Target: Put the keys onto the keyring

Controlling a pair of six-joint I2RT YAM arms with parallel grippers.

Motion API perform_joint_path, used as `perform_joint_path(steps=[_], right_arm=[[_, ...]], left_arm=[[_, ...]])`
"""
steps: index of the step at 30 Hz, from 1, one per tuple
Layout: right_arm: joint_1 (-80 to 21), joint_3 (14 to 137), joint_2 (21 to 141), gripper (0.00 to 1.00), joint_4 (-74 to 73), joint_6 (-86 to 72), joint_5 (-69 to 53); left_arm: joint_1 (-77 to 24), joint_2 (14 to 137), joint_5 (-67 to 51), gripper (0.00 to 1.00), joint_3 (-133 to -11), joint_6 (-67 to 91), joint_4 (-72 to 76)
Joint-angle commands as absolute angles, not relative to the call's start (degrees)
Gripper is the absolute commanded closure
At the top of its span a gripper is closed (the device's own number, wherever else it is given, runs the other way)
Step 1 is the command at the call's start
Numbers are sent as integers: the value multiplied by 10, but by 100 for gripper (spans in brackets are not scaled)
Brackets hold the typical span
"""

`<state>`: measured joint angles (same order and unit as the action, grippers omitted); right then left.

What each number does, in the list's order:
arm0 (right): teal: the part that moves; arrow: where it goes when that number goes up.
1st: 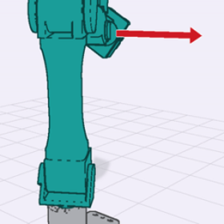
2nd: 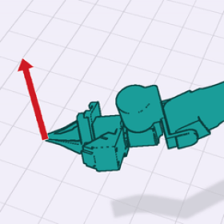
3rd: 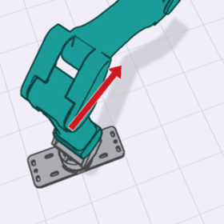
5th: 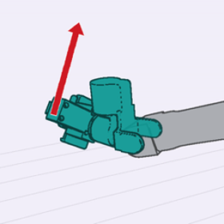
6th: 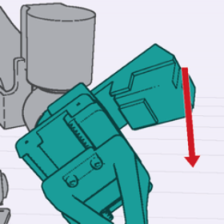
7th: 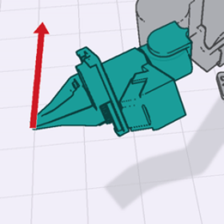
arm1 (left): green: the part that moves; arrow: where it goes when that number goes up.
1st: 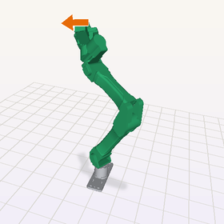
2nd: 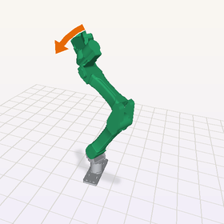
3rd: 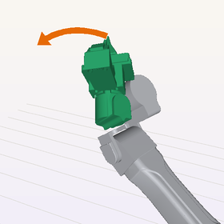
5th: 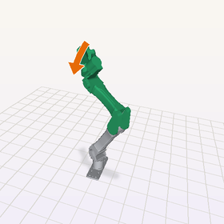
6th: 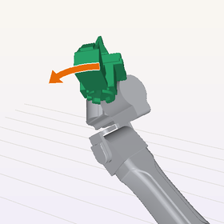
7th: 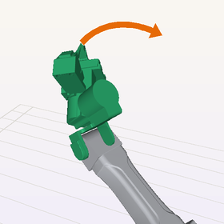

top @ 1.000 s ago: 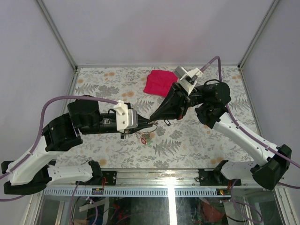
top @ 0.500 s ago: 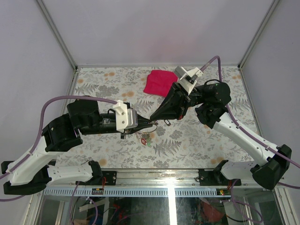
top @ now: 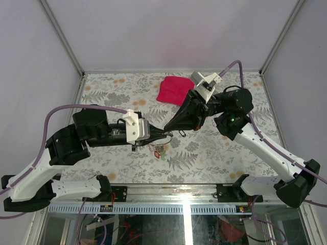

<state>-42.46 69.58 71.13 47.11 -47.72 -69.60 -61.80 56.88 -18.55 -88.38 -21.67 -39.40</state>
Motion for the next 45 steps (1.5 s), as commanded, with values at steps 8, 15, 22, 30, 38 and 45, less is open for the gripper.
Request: perform_joint_path(steps=[8, 15, 22, 30, 38, 45], right_arm=[[-447, 739, 654, 100, 350, -412, -770], [-448, 743, 648, 100, 347, -412, -770], [-448, 749, 644, 100, 348, -409, -766], [-448, 753, 648, 100, 339, -404, -771], [-450, 744, 666, 100, 330, -408, -784], [-454, 726, 675, 100, 328, -411, -795]], left_arm=[[-606, 555, -78, 100, -895, -224, -275], [-605, 559, -70, 100, -897, -221, -279], [-605, 562, -69, 100, -898, -222, -283], [-605, 563, -70, 100, -899, -224, -287], [-605, 575, -76, 100, -911, -229, -289], [-605, 582, -78, 100, -918, -234, -289]])
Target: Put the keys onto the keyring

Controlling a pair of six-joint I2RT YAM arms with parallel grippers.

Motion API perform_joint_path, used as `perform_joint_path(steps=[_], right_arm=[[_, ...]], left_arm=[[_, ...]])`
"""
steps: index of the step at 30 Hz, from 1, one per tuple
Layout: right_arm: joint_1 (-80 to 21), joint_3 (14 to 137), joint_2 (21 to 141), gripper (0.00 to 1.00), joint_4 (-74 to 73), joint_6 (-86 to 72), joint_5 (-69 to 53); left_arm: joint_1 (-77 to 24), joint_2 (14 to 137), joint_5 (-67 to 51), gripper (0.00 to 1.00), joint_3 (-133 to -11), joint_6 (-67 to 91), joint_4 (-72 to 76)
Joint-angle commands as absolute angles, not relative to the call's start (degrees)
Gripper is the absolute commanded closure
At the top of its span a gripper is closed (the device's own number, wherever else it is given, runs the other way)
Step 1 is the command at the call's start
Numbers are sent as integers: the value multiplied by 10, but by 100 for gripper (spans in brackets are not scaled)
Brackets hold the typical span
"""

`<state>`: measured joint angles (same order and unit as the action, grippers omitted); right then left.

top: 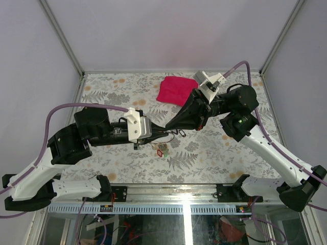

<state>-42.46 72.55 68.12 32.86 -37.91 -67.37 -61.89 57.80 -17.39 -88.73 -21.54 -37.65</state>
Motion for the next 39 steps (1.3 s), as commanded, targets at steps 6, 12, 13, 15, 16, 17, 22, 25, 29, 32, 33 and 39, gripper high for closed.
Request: perform_joint_path(steps=[6, 12, 13, 15, 16, 17, 22, 25, 29, 32, 33, 39], right_arm=[[-454, 717, 680, 100, 314, -416, -810], [-454, 708, 685, 100, 304, -414, -813], [-454, 707, 687, 100, 305, -413, -813], [-454, 705, 690, 100, 304, -412, -809], [-454, 704, 691, 100, 302, -410, -808], [-454, 702, 692, 100, 302, -409, -808], [-454, 690, 694, 100, 299, -400, -800], [-454, 685, 696, 100, 296, -392, -797], [-455, 678, 700, 100, 302, -393, -795], [-457, 676, 700, 100, 307, -398, -794], [-459, 675, 701, 100, 309, -399, -795], [-481, 667, 717, 100, 375, -452, -812]], left_arm=[[-605, 583, -78, 100, -920, -237, -289], [-605, 582, -81, 100, -922, -237, -289], [-605, 581, -81, 100, -923, -237, -288], [-606, 582, -84, 100, -924, -238, -288], [-606, 582, -84, 100, -924, -238, -288], [-606, 581, -83, 100, -925, -238, -288], [-605, 582, -84, 100, -927, -237, -287], [-606, 581, -84, 100, -926, -239, -287], [-605, 579, -83, 100, -924, -238, -284], [-605, 576, -80, 100, -920, -237, -280], [-605, 576, -79, 100, -918, -238, -278], [-605, 569, -76, 100, -907, -236, -262]])
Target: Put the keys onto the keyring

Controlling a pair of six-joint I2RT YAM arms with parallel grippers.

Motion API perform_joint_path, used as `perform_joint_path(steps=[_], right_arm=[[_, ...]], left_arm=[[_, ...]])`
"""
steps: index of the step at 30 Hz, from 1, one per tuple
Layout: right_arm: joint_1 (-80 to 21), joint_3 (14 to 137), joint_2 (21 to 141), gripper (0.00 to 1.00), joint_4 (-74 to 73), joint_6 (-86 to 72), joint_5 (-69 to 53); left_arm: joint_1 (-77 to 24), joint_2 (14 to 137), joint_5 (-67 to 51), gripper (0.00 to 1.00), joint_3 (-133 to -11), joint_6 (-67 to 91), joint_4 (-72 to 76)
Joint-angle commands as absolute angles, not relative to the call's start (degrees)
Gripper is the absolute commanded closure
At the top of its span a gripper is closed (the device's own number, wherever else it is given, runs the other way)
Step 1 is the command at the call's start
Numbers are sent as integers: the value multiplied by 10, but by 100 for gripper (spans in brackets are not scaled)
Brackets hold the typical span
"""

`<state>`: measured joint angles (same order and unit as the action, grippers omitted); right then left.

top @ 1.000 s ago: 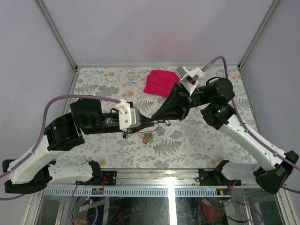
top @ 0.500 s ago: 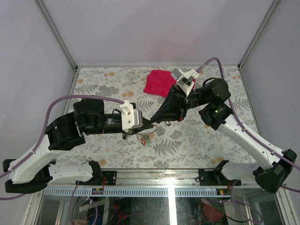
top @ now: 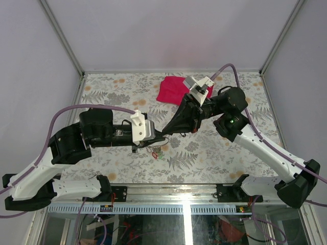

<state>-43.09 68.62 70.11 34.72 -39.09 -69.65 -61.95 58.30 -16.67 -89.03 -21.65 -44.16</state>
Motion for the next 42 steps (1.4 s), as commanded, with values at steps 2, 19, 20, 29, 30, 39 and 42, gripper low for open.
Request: perform_joint_path(steps=[2, 19, 20, 29, 30, 39, 42], right_arm=[[-486, 663, 722, 100, 406, -479, -821], [-491, 690, 716, 100, 496, -603, -879], [-492, 693, 714, 100, 495, -603, -879], [-492, 708, 703, 100, 486, -606, -884], [-492, 711, 702, 100, 486, -607, -883], [-492, 721, 692, 100, 470, -606, -888], [-492, 721, 691, 100, 468, -606, -889]], left_arm=[[-605, 566, -75, 100, -904, -236, -258], [-606, 550, -63, 100, -887, -229, -251], [-605, 552, -61, 100, -887, -229, -253], [-605, 551, -35, 100, -888, -228, -259], [-605, 550, -33, 100, -887, -228, -260], [-605, 550, -8, 100, -889, -229, -264], [-605, 550, -1, 100, -890, -228, -264]])
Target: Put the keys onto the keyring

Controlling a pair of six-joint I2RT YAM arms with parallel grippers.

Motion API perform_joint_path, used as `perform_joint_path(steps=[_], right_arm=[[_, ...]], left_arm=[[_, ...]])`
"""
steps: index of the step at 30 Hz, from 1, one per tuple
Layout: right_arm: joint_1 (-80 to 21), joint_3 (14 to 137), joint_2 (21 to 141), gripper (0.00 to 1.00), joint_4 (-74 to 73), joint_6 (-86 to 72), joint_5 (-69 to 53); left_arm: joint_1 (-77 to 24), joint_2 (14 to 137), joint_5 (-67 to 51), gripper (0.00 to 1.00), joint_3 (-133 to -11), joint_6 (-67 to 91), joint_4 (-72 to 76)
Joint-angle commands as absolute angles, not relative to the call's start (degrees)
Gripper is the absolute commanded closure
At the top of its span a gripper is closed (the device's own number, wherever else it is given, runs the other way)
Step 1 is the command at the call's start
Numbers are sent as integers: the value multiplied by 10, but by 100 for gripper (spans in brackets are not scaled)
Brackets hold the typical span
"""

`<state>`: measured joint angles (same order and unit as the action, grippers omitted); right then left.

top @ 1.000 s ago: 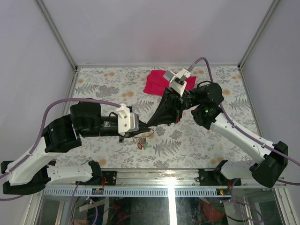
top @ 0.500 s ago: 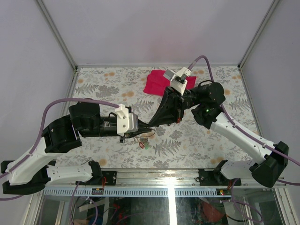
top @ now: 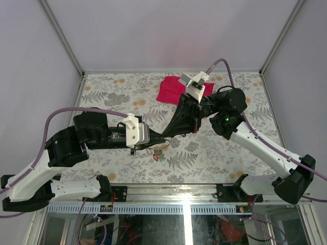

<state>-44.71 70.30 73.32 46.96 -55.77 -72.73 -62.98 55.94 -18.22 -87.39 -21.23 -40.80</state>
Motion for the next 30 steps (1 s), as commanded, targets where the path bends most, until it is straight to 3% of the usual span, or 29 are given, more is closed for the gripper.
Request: perform_joint_path(steps=[1, 30], right_arm=[[-492, 722, 690, 100, 468, -606, -890], [-490, 744, 676, 100, 451, -582, -872]], left_arm=[[-605, 550, 2, 100, -890, -228, -264], [-605, 535, 40, 100, -888, -234, -284]])
